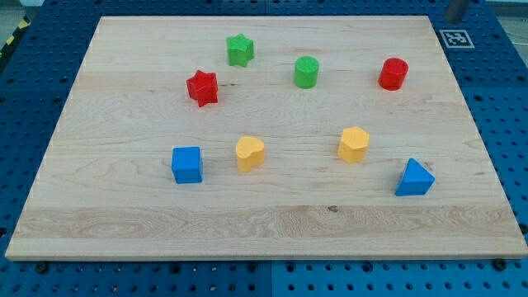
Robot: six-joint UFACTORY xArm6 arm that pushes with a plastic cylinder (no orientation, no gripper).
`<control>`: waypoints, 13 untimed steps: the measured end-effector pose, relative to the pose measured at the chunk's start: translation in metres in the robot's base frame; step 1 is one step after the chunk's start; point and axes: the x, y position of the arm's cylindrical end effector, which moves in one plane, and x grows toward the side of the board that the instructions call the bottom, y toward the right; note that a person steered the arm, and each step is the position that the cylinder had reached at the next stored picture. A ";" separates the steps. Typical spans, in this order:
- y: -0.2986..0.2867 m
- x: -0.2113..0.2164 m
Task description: Push the blue triangle to the bottom right side of the board
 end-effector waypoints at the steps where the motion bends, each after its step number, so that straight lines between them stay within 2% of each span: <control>1: 0.000 0.011; 2: 0.000 0.045; 5: 0.000 0.049; 9: 0.000 0.084; 13: -0.001 0.088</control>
